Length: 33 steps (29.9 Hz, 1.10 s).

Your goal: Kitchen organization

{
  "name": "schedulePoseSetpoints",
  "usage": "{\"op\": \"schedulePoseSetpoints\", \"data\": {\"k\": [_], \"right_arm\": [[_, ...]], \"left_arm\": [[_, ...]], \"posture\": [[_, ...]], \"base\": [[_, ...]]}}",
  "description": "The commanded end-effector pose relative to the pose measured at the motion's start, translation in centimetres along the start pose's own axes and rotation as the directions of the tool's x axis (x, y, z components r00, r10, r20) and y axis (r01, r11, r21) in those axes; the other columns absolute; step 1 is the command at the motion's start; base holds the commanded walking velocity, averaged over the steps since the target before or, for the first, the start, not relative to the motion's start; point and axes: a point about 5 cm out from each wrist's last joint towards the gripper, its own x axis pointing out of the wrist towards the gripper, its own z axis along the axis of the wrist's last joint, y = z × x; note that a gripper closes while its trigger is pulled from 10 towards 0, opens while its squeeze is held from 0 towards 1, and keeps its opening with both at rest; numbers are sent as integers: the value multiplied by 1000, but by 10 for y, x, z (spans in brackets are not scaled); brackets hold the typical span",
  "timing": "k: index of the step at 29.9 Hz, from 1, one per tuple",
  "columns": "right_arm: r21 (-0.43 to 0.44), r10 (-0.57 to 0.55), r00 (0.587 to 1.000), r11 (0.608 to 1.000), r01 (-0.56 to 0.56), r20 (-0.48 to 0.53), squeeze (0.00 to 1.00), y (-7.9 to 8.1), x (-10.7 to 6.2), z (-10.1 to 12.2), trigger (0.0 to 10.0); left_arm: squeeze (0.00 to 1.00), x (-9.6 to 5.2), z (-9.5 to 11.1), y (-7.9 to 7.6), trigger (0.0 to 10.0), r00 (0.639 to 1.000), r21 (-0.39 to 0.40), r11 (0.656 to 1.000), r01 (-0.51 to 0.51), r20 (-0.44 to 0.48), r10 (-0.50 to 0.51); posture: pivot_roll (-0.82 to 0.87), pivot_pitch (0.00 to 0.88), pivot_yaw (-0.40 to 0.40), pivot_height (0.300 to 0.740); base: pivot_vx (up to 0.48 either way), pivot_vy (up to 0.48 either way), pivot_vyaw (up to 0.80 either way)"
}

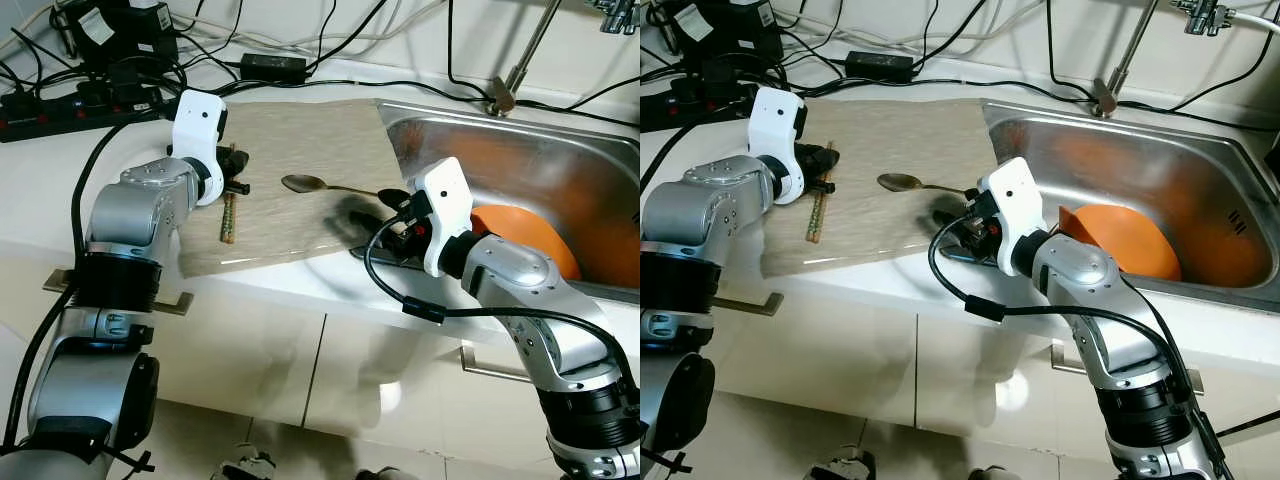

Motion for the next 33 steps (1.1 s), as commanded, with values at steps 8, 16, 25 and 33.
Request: {"op": "schedulePoseSetpoints", "data": {"k": [8, 16, 25, 33], "right_arm": [[-13, 8, 1000, 1000, -8, 0, 0, 4, 1, 3, 10000], [-11, 13, 1000, 1000, -13, -1, 0, 5, 0, 3, 10000], [-15, 11, 1000, 1000, -11, -5, 0, 6, 0, 2, 10000], [-13, 8, 1000, 1000, -8, -7, 0, 7, -1, 2, 10000]], "left_arm": [[1000, 4, -5, 5, 10000, 997, 14, 997, -72, -13, 73], [1000, 7, -9, -2, 10000, 999, -48, 999, -21, -29, 19], [0, 11, -28, 4, 10000, 986, 85, 992, -94, -131, 105], [0, 13, -42, 3, 10000, 977, 86, 992, -88, -188, 102]], "posture": [[53, 0, -39, 740], [49, 1, -39, 740], [44, 2, -31, 740], [42, 5, -29, 740]], "base": [[0, 0, 0], [0, 0, 0], [0, 0, 0], [0, 0, 0]]}}
